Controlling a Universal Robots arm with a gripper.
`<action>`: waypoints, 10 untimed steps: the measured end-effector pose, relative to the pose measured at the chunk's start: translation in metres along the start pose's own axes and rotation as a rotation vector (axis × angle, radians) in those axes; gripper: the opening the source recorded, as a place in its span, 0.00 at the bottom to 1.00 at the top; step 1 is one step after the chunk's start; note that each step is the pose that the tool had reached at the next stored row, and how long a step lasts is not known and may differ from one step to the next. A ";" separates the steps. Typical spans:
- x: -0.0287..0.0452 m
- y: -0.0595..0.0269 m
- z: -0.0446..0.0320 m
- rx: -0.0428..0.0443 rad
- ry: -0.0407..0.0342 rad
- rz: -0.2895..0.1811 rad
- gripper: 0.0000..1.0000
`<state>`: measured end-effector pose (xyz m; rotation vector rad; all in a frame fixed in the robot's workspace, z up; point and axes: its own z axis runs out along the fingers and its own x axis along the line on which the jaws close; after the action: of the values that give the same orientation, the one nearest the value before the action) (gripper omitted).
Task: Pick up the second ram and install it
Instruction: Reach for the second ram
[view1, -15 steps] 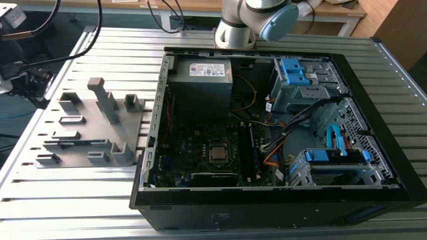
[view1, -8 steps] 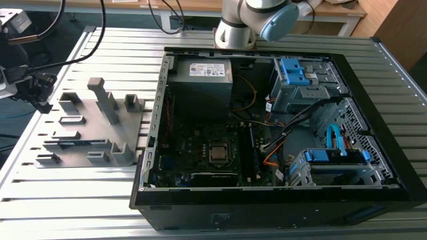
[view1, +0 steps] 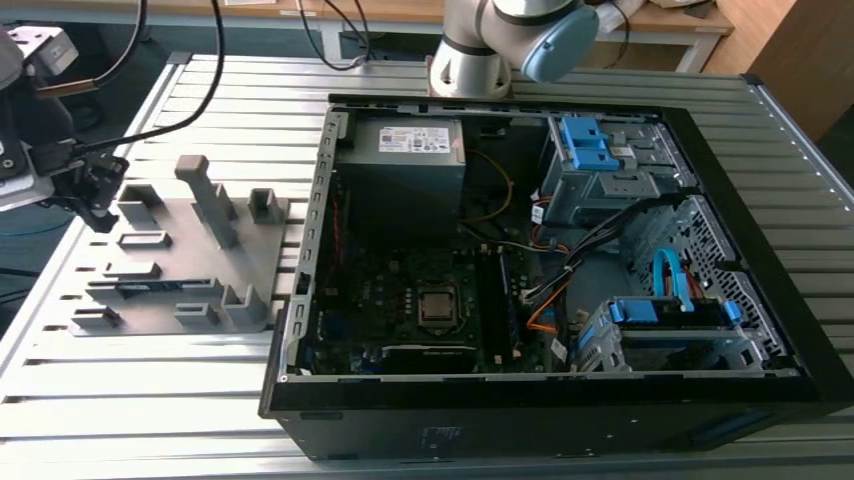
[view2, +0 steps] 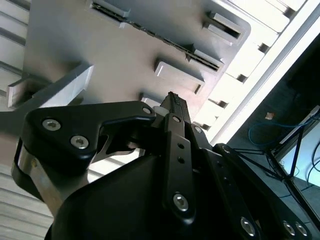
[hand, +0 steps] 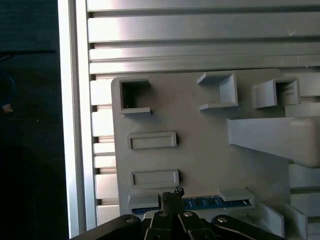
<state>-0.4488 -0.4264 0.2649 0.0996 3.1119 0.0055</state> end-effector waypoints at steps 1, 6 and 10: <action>-0.0017 -0.0002 0.0006 0.0000 0.0000 0.000 0.10; -0.0095 -0.0007 0.0032 0.0000 0.0005 -0.002 0.10; -0.0115 -0.0052 0.0049 0.0001 0.0005 -0.003 0.10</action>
<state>-0.4375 -0.4322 0.2603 0.0953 3.1125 0.0053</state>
